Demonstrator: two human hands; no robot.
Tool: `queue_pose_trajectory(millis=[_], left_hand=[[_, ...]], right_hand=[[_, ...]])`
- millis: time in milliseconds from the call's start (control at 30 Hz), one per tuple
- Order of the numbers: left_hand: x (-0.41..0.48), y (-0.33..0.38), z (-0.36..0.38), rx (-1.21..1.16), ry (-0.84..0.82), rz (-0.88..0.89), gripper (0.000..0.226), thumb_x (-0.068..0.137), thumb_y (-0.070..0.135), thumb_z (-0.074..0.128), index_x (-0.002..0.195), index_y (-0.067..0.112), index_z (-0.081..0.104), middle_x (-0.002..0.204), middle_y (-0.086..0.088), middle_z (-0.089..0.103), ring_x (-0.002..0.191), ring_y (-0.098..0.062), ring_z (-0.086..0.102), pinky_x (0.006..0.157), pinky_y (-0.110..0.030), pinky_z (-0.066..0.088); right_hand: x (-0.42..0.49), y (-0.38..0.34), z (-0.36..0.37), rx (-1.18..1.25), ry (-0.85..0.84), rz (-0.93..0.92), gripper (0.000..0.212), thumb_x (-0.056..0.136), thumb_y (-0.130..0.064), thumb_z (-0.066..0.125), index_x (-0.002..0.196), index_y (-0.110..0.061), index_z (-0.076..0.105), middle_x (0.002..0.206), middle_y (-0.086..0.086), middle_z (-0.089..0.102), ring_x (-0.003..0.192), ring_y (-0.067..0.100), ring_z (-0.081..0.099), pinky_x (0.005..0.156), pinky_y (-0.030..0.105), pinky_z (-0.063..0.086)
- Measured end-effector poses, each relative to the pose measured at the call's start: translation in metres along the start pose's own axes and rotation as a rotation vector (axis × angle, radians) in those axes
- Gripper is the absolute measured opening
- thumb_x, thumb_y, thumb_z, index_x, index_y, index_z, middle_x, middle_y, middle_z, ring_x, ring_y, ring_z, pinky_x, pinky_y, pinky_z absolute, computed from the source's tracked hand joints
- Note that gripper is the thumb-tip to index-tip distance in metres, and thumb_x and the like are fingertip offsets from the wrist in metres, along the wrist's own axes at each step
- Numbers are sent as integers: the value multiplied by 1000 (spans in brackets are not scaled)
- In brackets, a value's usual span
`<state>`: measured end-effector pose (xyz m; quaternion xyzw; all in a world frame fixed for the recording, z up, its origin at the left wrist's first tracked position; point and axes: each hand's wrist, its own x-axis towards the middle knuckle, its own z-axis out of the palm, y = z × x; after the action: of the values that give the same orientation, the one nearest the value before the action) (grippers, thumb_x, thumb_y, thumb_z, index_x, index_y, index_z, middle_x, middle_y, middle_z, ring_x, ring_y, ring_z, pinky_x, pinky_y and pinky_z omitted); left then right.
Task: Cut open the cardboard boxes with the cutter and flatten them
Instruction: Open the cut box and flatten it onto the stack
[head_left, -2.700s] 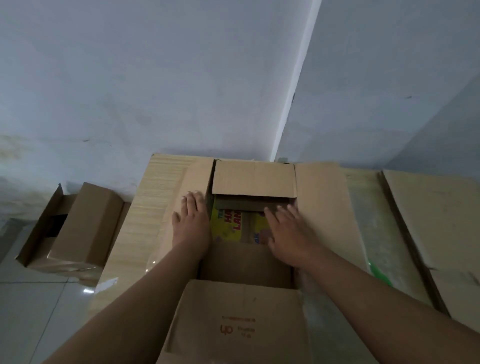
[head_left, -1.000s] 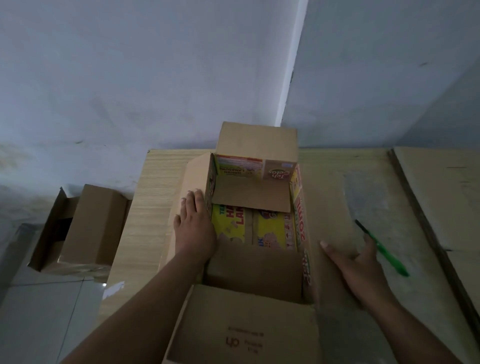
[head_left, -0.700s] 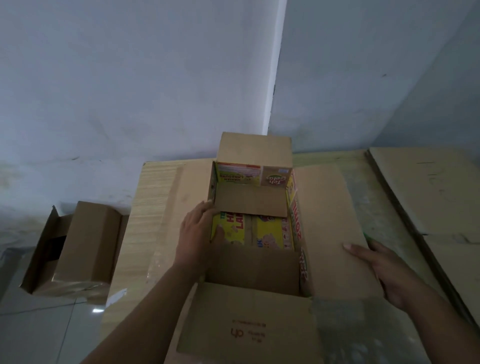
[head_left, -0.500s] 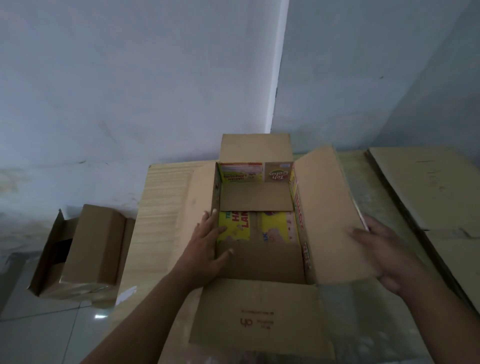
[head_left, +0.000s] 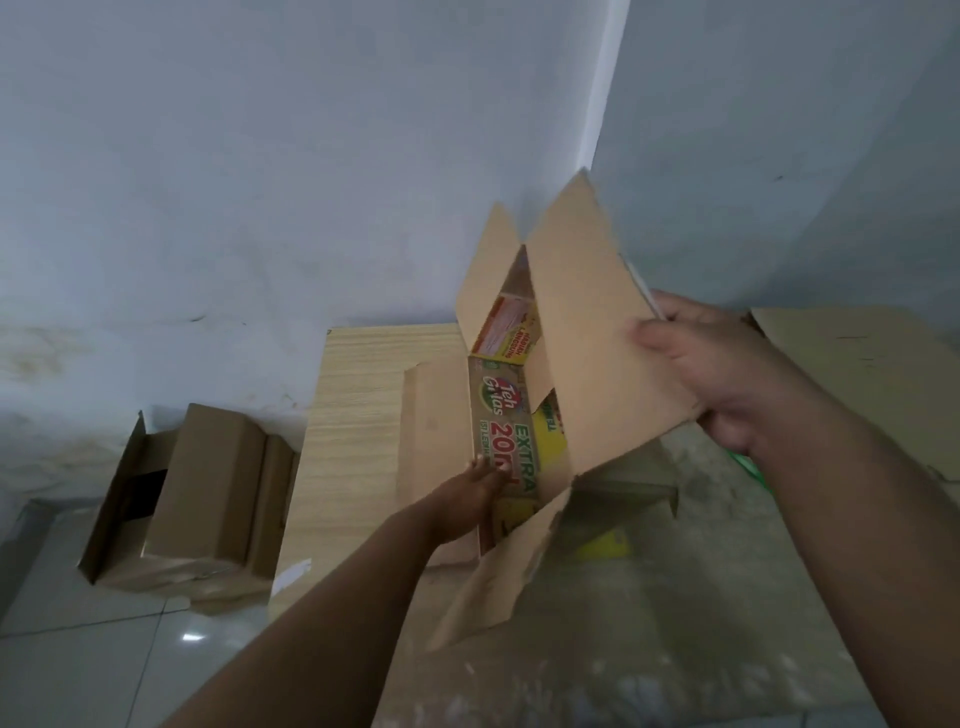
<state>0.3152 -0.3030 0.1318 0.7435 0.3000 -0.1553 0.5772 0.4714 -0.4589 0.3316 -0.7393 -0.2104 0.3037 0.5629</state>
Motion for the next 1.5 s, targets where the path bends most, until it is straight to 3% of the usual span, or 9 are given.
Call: queue_pose_trajectory(millis=[100,433,567,767,933,1067,1233,1400,1500], left_hand=[[-19,11,-7,-209,-13,-53,55,107,58,30,143,22,50,140,-1,55,128,-19,51,110,-41,33],[-78,75,-23,-617,248,360,89,85,89,40,156,36,39,153,-1,51,142,-26,47,111,-50,46],[-91,91,-26,-653,283,351,88,82,88,48,154,40,41,156,2,49,140,-24,48,117,-61,35],[-84,104,-13,-615,378,359,78,93,62,62,157,32,28,129,7,55,102,-3,57,95,-33,50],[-75,109,-2,-533,511,347,102,71,75,63,158,36,26,145,1,55,121,-18,61,108,-44,49],[-71,108,2,-509,576,338,92,77,70,63,155,32,30,134,-3,64,108,-14,66,91,-34,54],[-71,109,3,-524,645,323,69,96,56,59,154,25,37,134,-3,63,106,-9,63,75,-22,45],[-70,110,4,-539,614,377,66,95,59,53,151,24,44,136,11,59,103,18,51,79,-9,37],[-72,112,9,-605,578,339,76,89,76,53,148,29,48,139,17,59,123,11,53,110,-25,38]], right_hand=[[-7,1,33,-70,-148,66,16,100,-23,55,105,-16,69,90,6,77,86,25,72,75,38,54],[-6,11,87,270,-323,154,74,96,-71,32,124,-13,69,119,12,72,111,27,69,93,43,49],[-7,32,89,232,-196,118,51,101,-50,43,117,-12,72,112,12,74,110,29,68,86,40,52],[-4,53,64,374,289,72,18,88,-8,60,101,-3,71,91,10,69,83,20,65,71,35,53],[3,93,43,47,174,427,27,98,-41,55,109,-18,63,102,7,64,82,16,56,62,31,38],[4,120,22,204,36,571,47,92,-54,59,110,-11,66,90,11,73,82,29,67,60,35,55],[2,109,-6,210,313,131,14,88,-12,64,80,-15,75,89,6,75,90,27,68,80,39,53],[-22,71,-10,429,-59,-219,34,101,-13,43,127,-17,64,117,4,73,111,20,66,91,37,49],[-28,64,21,294,-316,-268,46,105,-38,39,146,-23,50,146,1,56,138,18,47,114,43,36]])
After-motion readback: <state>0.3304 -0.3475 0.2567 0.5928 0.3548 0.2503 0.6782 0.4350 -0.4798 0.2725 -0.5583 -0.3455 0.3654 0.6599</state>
